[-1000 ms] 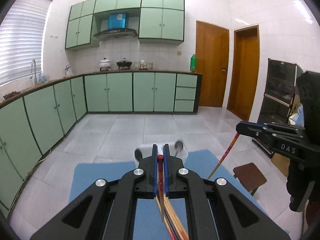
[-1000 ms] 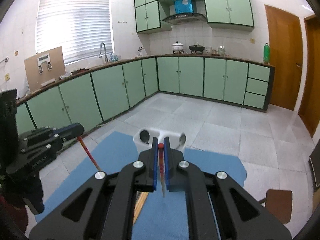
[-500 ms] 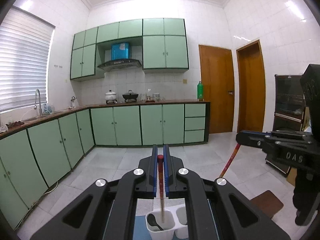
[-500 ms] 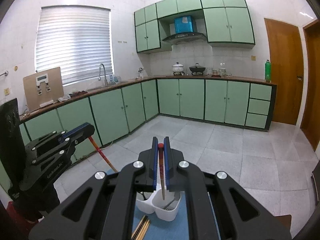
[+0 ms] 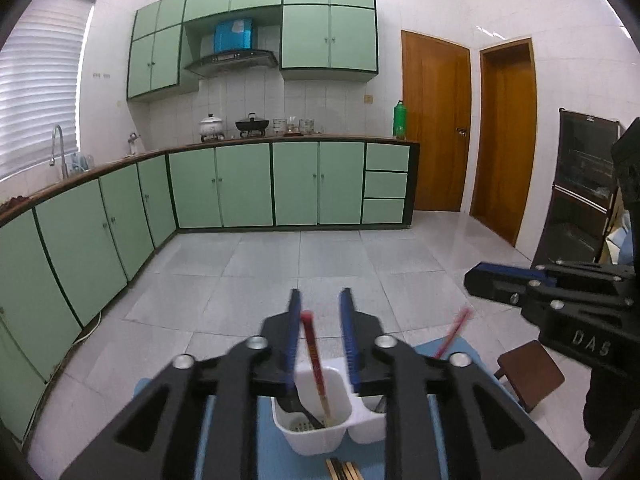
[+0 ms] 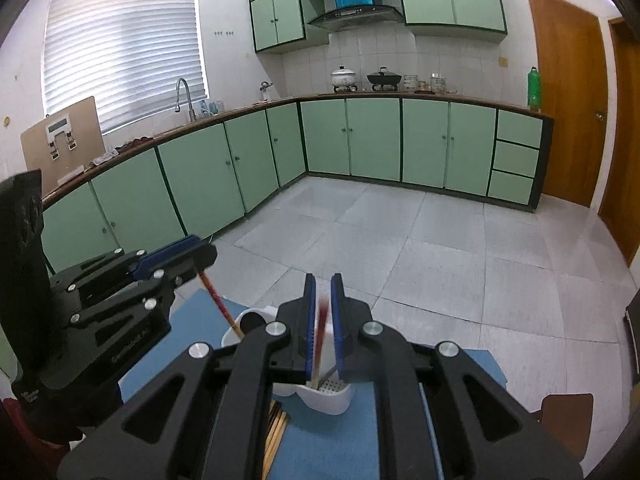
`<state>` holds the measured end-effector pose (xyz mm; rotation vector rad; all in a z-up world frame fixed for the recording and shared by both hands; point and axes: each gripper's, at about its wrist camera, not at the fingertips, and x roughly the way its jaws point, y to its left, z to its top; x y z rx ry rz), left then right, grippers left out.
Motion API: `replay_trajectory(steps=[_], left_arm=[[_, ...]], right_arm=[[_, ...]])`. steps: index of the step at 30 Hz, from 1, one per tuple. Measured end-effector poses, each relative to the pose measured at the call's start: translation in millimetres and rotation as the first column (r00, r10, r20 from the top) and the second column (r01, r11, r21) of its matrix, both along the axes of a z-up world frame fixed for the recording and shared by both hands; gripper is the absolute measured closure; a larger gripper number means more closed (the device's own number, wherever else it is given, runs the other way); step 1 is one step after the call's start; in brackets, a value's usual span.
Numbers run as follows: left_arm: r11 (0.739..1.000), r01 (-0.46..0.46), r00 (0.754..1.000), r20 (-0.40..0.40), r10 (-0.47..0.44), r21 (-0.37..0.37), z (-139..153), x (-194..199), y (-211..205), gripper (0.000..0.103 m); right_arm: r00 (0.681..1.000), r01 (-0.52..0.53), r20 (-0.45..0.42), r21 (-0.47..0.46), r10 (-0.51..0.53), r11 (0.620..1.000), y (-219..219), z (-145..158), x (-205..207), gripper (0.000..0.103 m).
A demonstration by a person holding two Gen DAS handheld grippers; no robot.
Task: Organize utensils
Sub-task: 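Open both grippers and withdraw them back over the chopstick bundle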
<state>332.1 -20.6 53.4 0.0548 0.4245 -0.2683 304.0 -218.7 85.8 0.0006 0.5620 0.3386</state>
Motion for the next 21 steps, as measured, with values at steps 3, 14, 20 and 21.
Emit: replay_trajectory(steps=[3,14,20,21], left_arm=[[1.0,-0.009,1.0,0.006,0.01,-0.009,3,-10,6,0.069],[0.998,-0.061,0.998,-0.008,0.061,-0.036,-16,-88,35,0.04],[0.996,-0.094,0.988,-0.123,0.093,-0.004,-73,-127,41,0.033],[0.995,-0.098,0.985,-0.141,0.098,0.003,-84,-133,40,0.033]], right_arm=[[0.999,0.028,0.027,0.004,-0.028,1.0,-5,3,-10,0.069],[0.994,0.089,0.064,0.042,-0.092,0.995,-35,-20,-94,0.025],[0.993,0.115,-0.004,0.028,-0.115,0.993,-30,-77,-137,0.014],[0.993,0.119,-0.02,0.024,-0.119,0.993,-27,-89,-145,0.014]])
